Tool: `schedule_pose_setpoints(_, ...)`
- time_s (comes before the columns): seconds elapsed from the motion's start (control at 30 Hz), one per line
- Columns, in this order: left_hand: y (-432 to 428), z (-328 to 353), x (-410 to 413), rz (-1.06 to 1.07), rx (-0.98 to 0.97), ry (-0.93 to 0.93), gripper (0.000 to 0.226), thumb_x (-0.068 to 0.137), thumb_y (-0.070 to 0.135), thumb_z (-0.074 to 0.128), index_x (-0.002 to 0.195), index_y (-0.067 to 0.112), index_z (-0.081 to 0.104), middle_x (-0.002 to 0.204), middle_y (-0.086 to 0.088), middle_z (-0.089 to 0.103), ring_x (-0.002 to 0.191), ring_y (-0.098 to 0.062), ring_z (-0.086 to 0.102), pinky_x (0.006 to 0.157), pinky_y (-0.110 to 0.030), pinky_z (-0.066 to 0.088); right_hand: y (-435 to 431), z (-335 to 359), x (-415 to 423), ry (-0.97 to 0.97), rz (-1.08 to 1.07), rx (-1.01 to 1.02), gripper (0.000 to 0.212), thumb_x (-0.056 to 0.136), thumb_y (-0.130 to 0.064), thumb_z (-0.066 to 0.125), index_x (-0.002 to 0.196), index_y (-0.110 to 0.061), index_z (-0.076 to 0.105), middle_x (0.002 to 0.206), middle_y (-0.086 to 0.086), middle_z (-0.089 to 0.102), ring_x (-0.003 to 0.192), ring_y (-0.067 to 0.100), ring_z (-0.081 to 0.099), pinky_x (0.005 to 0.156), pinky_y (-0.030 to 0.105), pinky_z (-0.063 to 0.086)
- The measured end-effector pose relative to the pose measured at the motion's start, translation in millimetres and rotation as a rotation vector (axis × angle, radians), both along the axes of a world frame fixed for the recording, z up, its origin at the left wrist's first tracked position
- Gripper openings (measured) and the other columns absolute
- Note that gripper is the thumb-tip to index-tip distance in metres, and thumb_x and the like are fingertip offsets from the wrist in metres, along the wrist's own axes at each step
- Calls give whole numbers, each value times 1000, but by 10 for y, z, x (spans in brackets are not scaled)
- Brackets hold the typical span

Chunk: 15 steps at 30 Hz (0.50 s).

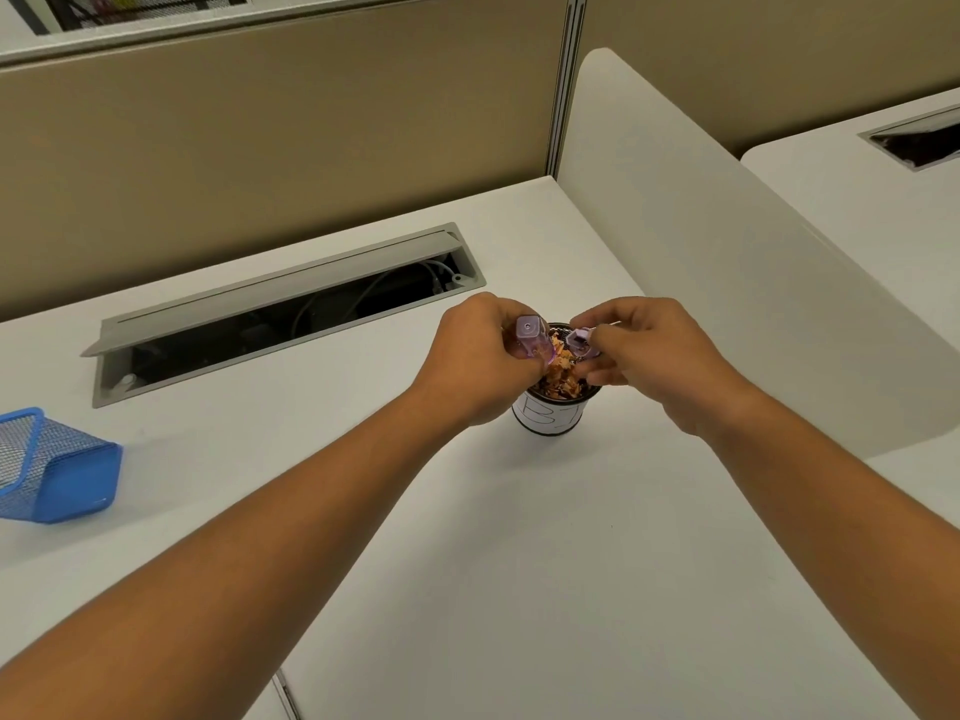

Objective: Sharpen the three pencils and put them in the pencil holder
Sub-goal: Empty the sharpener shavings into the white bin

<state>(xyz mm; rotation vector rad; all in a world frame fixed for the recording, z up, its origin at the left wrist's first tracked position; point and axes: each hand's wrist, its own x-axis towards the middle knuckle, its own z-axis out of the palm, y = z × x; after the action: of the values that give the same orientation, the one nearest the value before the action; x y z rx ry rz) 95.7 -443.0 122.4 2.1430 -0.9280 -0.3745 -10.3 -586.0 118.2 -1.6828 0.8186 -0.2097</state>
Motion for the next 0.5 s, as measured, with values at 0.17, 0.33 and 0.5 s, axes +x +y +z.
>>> schedule_pose_setpoints(0.17, -21, -2, -12, -4, -8, 4, 24, 75, 13, 80, 98, 18, 77, 85, 3, 68, 79, -13, 66, 58, -14, 52, 14, -57, 2, 66, 70, -358, 13, 79, -10, 68, 87, -20, 73, 76, 0, 74, 58, 8, 65, 55, 21, 53)
schedule_pose_setpoints(0.33, -18, -16, -13, -4, -2, 2, 22, 75, 11, 77, 97, 18, 77, 86, 3, 67, 78, -13, 66, 54, -14, 50, 62, -69, 25, 137, 208, -727, 18, 76, -10, 66, 89, -21, 70, 79, -2, 69, 64, 14, 55, 57, 22, 42)
schedule_pose_setpoints(0.5, -7, -22, -16, -6, -6, -18, 19, 76, 13, 78, 93, 21, 77, 88, -1, 69, 78, -15, 66, 56, -19, 53, 74, -72, 60, 157, 235, -784, 21, 71, -19, 78, 90, -20, 69, 78, 1, 67, 67, 18, 54, 55, 23, 37)
